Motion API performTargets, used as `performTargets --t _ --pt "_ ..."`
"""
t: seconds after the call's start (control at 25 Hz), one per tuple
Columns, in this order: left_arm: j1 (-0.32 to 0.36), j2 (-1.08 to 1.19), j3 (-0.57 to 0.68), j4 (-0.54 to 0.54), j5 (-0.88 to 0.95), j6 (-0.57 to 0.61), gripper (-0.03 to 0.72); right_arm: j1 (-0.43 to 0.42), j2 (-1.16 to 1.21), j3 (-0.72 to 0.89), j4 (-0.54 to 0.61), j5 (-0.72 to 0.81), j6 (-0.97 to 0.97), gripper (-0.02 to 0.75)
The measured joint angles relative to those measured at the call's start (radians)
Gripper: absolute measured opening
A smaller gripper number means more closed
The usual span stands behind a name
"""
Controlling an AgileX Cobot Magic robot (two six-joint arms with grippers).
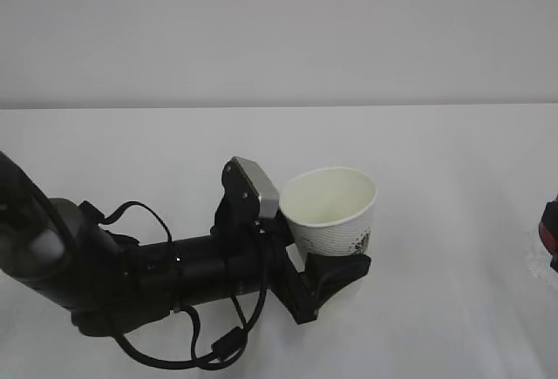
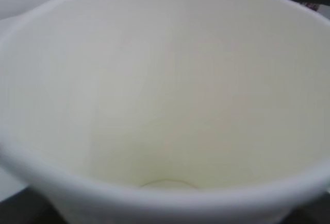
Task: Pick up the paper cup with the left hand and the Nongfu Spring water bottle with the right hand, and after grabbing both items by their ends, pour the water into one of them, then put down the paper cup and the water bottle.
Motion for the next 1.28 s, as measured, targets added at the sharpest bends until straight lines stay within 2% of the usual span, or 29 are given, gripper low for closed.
performTargets --t 0.48,0.84,1.28 --pt "-0.077 0.000 -0.034 0.101 0.015 -0.012 0.573 0.000 -0.181 -0.110 0.000 0.333 -0.101 0.448" --pt "-0.131 0.000 -0.115 0.155 0.099 -0.025 0.564 0.000 -0.183 -0.121 0.000 0.350 -0.147 0.448" --pt "-0.131 0.000 -0.203 0.192 0.178 -0.093 0.562 0.000 -0.183 -0.121 0.002 0.350 -0.254 0.448"
